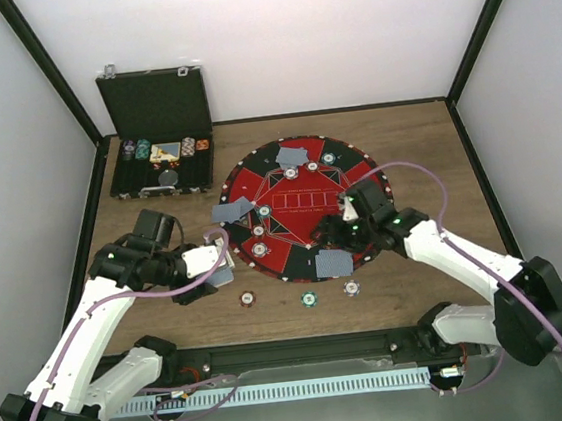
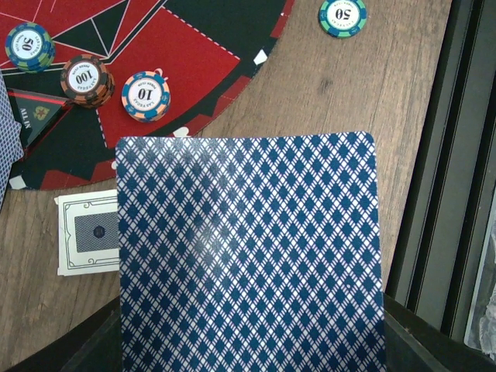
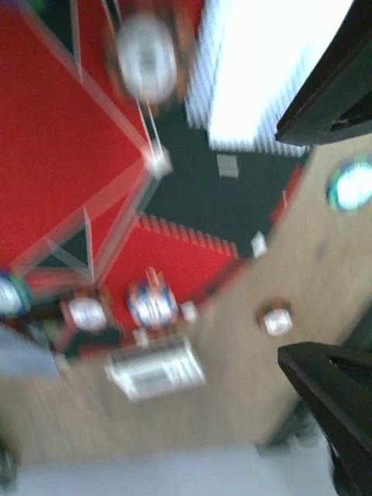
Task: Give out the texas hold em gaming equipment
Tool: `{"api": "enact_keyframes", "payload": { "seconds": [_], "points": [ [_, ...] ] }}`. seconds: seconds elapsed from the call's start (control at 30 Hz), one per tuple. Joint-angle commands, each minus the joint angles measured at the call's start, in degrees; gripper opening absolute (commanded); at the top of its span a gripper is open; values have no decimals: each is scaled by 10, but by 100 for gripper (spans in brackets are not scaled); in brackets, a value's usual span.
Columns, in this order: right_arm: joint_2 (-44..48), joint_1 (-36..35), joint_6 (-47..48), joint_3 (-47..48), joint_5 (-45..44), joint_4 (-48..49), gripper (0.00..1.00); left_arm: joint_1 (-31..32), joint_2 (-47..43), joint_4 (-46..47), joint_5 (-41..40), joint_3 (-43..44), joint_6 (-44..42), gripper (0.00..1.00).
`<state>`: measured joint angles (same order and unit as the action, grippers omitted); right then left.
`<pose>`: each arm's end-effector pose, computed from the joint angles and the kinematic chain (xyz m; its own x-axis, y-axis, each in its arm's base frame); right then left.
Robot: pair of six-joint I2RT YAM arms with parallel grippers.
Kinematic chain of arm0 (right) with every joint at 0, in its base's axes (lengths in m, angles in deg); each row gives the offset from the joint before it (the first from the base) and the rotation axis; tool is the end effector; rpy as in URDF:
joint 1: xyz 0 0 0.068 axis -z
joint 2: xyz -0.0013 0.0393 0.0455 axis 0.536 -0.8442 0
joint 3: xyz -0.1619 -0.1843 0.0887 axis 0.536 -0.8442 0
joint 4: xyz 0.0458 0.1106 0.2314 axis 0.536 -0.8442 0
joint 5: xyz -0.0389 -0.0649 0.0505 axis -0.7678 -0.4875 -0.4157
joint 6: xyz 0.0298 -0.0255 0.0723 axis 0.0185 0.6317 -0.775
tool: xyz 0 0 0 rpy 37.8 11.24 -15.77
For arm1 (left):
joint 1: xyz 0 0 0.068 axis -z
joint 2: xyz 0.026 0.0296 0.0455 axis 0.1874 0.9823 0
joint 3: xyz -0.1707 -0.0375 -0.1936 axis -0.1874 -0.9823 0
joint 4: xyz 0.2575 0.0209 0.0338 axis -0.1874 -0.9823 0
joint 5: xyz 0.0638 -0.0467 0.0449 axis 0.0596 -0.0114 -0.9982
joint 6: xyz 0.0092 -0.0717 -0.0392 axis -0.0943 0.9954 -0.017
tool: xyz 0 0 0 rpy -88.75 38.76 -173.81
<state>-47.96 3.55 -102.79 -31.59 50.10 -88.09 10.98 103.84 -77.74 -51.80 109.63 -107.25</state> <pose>0.2157 0.1448 0.1800 -0.9380 0.2309 -0.2585 0.0319 0.8002 0.5989 0.1445 -0.0865 0.2439 -0.1488 0.8537 -0.4991 0.9729 0.2168 0.0809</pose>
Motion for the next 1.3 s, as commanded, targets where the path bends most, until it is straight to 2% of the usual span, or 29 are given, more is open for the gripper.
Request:
{"api": "enact_keyframes", "payload": {
  "seconds": [0.0,0.13,0.33,0.63,1.0,1.27],
  "points": [
    [-29,-79,-86,27,150,163,75,-1,1,10,16,17,-1,7],
    [-78,-155,-147,43,209,299,81,-2,-1,9,14,17,0,7],
    [-163,-222,-184,94,244,394,82,-1,-4,7,13,17,0,7],
    [-255,-262,-201,142,261,442,79,-1,-7,5,13,19,-2,7],
    [-336,-273,-224,178,307,502,77,-1,-8,5,13,18,-3,7],
    [-369,-269,-222,175,321,508,72,-1,-7,2,12,23,-3,7]
  ]
}}
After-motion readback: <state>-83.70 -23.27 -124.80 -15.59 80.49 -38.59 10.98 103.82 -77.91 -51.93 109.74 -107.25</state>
